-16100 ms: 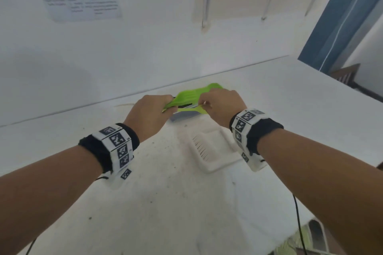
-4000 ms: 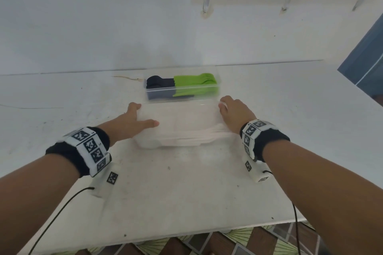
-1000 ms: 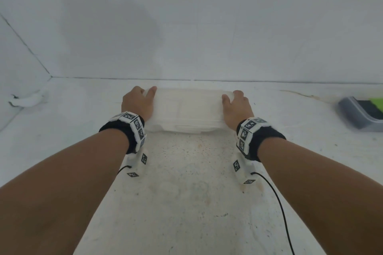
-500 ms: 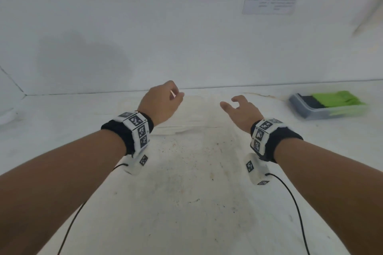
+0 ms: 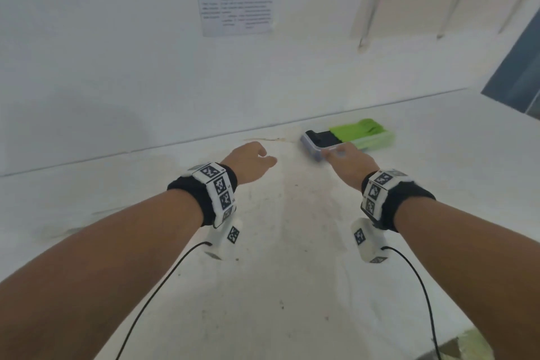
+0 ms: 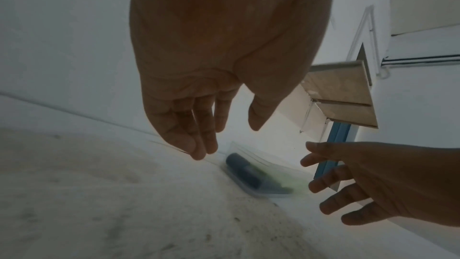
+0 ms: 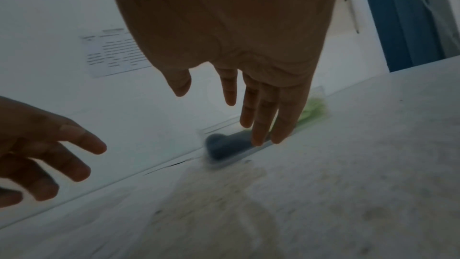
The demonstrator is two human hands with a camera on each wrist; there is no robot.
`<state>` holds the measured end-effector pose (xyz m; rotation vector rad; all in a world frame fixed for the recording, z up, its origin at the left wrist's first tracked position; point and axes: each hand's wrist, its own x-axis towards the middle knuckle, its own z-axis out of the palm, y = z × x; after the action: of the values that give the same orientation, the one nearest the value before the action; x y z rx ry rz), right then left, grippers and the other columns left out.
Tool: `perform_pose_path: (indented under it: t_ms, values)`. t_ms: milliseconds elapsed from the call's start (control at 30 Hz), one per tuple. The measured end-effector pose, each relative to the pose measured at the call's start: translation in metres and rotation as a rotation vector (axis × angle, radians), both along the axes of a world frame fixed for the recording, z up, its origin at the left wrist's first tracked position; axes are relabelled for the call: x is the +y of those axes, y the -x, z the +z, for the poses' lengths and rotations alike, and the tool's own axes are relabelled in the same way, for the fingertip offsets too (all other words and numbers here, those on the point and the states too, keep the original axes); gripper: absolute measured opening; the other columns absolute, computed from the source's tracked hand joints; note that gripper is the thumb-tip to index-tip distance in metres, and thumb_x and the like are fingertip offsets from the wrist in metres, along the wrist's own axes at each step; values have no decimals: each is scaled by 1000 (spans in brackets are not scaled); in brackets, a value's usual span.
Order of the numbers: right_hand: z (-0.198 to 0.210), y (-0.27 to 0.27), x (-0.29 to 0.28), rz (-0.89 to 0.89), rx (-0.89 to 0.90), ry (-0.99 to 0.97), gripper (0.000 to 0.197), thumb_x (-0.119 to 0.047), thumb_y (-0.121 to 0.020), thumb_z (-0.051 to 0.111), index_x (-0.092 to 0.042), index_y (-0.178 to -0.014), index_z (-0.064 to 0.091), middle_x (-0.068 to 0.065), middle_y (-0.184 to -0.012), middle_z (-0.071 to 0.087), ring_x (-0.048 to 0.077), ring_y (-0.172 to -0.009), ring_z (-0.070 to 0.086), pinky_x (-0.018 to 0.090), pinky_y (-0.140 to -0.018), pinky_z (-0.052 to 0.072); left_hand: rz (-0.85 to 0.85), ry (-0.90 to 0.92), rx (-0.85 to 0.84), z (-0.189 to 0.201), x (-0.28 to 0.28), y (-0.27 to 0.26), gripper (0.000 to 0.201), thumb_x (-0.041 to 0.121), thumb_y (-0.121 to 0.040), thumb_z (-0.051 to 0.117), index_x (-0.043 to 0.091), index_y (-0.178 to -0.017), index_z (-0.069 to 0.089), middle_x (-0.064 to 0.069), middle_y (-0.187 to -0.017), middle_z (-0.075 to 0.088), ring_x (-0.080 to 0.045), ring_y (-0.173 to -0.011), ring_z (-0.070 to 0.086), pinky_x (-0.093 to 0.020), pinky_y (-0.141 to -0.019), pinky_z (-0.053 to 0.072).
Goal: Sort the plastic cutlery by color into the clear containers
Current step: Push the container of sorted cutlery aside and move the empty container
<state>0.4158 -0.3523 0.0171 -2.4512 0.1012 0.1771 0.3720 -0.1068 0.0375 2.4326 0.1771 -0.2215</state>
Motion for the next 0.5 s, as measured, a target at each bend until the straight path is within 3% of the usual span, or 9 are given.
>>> perform_pose_path:
  t_ms: [133,200,300,367,433,500]
  values:
    - [-6,-45,-69,-31,-27,-9,67,-67,-95,49,-19,-141,44,15,-138,55,35,-122,55,40,-97,42,80,37,15,-12,-62,-39,47,47,-100,56,10,-128,57,-12,-125,65,-32,-119,61,-46,-106,48]
    - [-8,-74,-101,-59,-55,-16,67,-62,-97,51,-13,-140,40,17,-138,50,37,-119,57,42,-96,44,124,49,5,-17,-92,-61,47,46,-102,51,1,-112,62,-18,-108,68,-39,-104,65,-45,-98,53]
    - [-13,-113,-139,-127,-83,-8,66,-52,-100,51,-7,-143,32,20,-140,40,44,-114,58,46,-92,45,243,70,18,-28,-121,-92,49,52,-99,47,6,-87,58,-16,-84,61,-39,-84,63,-42,-81,52]
    - [-15,-136,-159,-144,-83,-9,63,-47,-101,50,-7,-145,31,20,-141,36,47,-114,57,46,-91,43,357,121,17,-37,-133,-111,48,52,-95,48,5,-89,57,-15,-82,62,-40,-82,67,-43,-78,54]
    - [-18,-159,-173,-117,-57,9,62,-46,-104,46,-6,-149,30,21,-145,34,47,-121,53,47,-97,42,440,125,18,-42,-145,-119,43,43,-98,48,3,-100,61,-19,-90,68,-36,-79,68,-48,-84,58]
    - [-22,-179,-181,-50,1,17,59,-45,-107,39,-4,-149,33,22,-148,37,45,-128,49,47,-102,40,476,109,10,-49,-151,-125,38,35,-100,48,0,-106,62,-23,-101,71,-39,-89,71,-52,-88,60]
